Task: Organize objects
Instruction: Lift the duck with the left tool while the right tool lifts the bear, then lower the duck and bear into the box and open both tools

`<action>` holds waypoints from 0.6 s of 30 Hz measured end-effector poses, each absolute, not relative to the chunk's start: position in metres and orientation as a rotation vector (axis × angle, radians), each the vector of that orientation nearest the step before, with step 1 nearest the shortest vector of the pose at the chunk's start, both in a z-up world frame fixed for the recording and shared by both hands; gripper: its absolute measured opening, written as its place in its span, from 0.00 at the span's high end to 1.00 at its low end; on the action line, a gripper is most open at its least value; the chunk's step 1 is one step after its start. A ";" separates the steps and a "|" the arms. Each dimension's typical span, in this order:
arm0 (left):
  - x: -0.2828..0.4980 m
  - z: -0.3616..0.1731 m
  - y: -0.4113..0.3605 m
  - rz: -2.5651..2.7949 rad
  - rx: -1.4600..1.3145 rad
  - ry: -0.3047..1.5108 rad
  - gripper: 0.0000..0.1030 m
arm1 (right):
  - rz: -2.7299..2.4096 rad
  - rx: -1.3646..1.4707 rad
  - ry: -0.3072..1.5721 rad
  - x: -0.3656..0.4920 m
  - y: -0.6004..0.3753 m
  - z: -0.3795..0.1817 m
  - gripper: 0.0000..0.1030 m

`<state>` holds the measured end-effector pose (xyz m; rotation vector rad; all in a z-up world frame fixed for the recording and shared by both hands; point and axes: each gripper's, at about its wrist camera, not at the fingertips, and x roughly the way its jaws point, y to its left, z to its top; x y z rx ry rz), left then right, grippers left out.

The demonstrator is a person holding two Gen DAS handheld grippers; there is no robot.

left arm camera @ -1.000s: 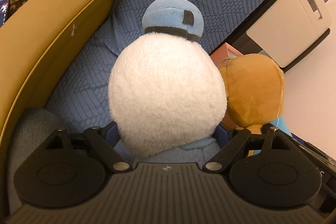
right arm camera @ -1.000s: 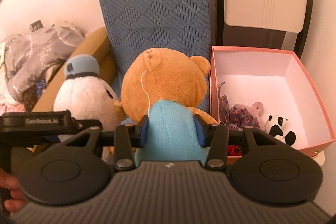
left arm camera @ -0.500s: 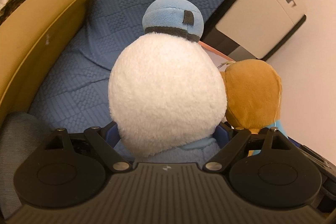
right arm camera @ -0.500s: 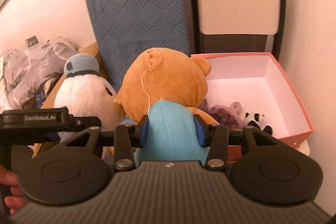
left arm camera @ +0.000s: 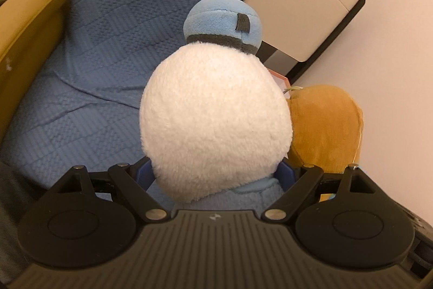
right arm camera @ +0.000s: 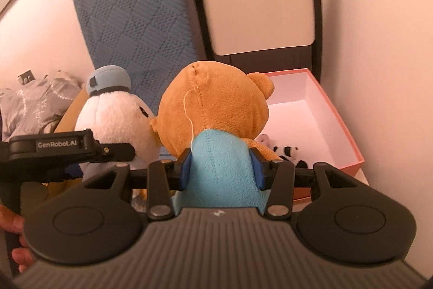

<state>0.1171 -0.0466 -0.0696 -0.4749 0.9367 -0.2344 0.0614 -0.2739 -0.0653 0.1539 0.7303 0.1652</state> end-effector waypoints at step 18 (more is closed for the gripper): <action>0.235 -0.093 -0.128 -0.246 -0.405 0.974 0.14 | 0.111 0.215 0.759 0.142 -0.346 -0.112 0.53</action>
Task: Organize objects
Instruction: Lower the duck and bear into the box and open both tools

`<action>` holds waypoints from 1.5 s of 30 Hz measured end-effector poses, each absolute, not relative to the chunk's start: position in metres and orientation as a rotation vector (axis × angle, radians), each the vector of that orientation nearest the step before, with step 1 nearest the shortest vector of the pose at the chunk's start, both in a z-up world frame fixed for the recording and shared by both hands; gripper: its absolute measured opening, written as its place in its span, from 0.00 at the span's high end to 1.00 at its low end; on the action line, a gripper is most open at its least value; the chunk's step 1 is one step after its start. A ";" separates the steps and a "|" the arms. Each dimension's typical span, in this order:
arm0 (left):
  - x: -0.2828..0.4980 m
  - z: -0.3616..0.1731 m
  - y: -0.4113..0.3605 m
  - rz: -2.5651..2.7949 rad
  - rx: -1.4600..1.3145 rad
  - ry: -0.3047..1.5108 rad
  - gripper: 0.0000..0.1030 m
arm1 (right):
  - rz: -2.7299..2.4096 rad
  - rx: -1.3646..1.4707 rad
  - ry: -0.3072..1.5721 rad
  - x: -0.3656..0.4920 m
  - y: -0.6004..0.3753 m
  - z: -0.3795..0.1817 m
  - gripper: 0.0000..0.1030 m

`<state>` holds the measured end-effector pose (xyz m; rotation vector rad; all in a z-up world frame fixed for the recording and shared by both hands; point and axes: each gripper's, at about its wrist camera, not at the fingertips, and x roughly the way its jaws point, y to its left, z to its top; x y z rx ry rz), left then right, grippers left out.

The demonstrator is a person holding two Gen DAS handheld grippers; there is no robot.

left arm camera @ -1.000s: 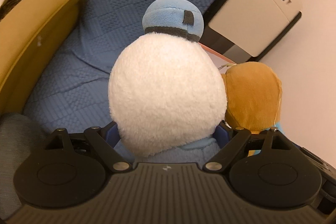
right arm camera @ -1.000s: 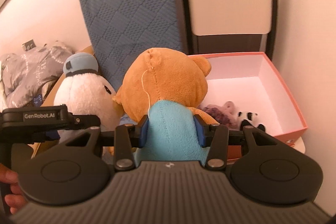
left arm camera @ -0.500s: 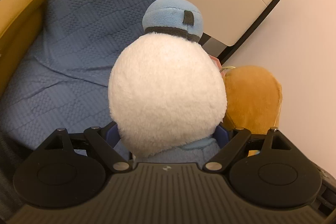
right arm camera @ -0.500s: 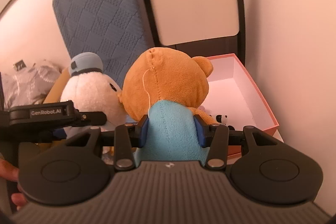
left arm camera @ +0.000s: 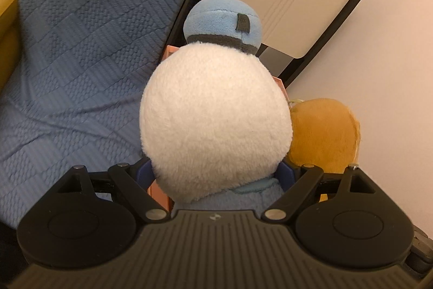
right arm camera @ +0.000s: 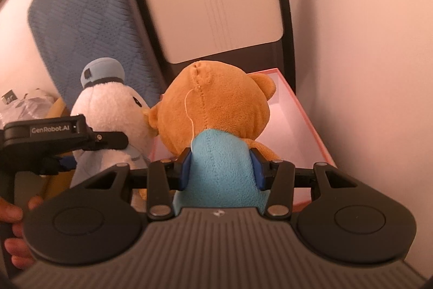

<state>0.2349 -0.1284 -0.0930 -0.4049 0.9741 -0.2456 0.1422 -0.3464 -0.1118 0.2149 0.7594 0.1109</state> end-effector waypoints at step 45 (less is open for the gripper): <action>0.343 -0.117 -0.185 -0.278 -0.364 1.048 0.09 | 0.129 0.200 0.789 0.233 -0.387 -0.154 0.40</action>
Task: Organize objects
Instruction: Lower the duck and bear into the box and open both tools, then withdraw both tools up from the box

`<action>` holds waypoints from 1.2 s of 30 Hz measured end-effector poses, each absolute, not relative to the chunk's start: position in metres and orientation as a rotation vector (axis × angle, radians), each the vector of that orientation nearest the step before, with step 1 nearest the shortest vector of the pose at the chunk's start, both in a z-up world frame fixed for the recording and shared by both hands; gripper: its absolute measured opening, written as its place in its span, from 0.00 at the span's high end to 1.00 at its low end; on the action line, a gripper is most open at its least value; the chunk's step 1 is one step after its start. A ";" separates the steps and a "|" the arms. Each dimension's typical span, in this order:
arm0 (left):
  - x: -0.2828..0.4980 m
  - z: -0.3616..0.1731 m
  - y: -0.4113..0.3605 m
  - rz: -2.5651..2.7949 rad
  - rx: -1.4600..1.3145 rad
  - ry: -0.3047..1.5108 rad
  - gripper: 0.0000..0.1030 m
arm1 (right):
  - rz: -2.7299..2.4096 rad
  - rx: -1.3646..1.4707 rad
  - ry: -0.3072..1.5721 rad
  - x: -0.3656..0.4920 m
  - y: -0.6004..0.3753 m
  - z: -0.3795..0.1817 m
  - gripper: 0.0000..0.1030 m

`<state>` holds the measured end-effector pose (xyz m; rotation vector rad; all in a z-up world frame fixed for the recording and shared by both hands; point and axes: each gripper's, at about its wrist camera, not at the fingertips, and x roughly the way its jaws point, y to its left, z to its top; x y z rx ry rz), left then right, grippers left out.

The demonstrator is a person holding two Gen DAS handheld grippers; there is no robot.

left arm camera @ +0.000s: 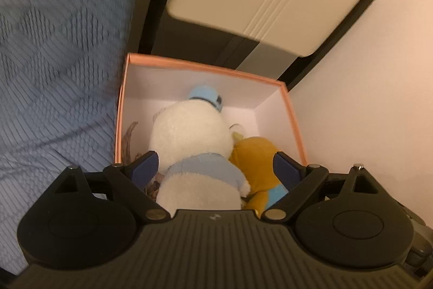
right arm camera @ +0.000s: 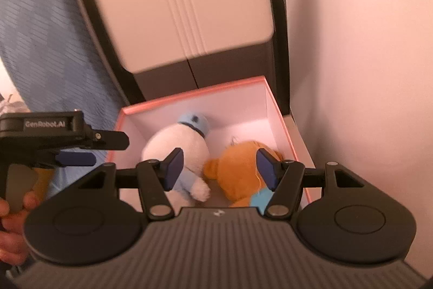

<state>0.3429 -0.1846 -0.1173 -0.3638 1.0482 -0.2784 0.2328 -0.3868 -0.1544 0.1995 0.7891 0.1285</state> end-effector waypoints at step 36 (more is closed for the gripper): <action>0.116 0.021 -0.073 -0.387 -0.343 0.769 0.09 | 0.122 0.210 0.608 0.039 -0.302 -0.043 0.40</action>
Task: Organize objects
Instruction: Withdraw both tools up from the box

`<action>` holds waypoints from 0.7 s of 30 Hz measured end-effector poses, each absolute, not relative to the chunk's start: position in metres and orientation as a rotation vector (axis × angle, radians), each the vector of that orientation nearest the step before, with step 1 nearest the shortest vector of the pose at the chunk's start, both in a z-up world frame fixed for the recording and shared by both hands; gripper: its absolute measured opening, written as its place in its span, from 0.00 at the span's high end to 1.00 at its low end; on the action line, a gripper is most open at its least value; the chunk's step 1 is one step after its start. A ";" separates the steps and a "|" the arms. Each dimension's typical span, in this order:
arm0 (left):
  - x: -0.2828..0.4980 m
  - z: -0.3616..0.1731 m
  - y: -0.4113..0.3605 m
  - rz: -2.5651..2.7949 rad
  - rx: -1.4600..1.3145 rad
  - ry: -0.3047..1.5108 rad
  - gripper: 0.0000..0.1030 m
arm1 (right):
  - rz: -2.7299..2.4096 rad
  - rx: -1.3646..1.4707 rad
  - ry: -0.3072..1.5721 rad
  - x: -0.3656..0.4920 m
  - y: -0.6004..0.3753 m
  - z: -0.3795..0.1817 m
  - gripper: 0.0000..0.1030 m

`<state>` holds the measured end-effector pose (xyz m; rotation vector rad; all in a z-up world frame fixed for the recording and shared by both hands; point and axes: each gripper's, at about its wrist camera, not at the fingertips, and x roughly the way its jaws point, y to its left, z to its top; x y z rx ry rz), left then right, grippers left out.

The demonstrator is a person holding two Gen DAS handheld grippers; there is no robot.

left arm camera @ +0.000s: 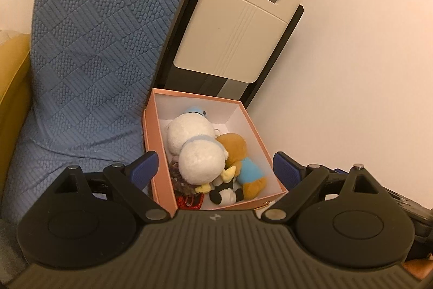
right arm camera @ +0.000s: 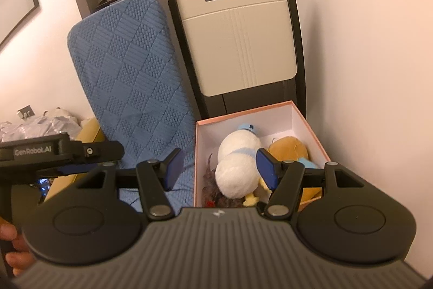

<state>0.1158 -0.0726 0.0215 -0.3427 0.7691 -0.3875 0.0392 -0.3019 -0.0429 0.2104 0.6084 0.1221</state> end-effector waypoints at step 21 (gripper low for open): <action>0.088 -0.018 -0.029 -0.386 -0.287 0.780 0.01 | 0.041 0.237 0.687 0.008 -0.261 -0.098 0.13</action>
